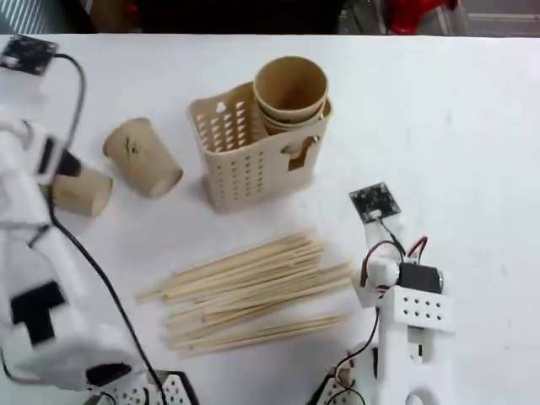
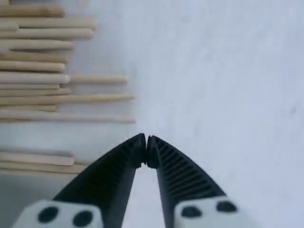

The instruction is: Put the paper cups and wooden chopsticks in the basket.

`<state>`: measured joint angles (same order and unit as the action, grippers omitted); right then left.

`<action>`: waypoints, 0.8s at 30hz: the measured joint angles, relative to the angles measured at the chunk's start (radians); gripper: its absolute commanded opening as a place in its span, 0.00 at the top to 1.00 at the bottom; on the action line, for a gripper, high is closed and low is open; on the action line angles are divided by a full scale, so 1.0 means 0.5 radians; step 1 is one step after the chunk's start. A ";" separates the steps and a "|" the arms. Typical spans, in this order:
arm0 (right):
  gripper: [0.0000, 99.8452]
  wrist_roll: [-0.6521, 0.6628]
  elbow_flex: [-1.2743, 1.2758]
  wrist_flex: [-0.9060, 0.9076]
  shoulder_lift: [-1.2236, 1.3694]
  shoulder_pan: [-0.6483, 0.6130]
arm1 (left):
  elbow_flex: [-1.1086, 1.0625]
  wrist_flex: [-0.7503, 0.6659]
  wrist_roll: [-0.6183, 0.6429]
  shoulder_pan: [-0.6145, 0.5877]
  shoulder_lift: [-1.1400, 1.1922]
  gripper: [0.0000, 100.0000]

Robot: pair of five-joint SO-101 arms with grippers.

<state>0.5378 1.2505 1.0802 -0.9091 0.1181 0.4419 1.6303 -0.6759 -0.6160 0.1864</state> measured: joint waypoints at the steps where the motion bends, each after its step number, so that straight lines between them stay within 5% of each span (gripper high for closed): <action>1: 0.98 0.000 0.049 -0.052 0.000 0.000 | 0.135 0.015 -0.071 -0.043 0.138 0.71; 13: 0.98 0.000 0.282 -0.350 0.000 0.003 | 1.844 0.261 -0.641 -0.187 1.580 0.66; 24: 0.98 0.000 0.288 -0.356 0.000 0.000 | 2.185 0.307 -0.669 -0.196 1.912 0.66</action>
<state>0.5378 1.3947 0.9022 -0.9091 0.1181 1.5344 1.7837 -1.0104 -0.7142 1.1423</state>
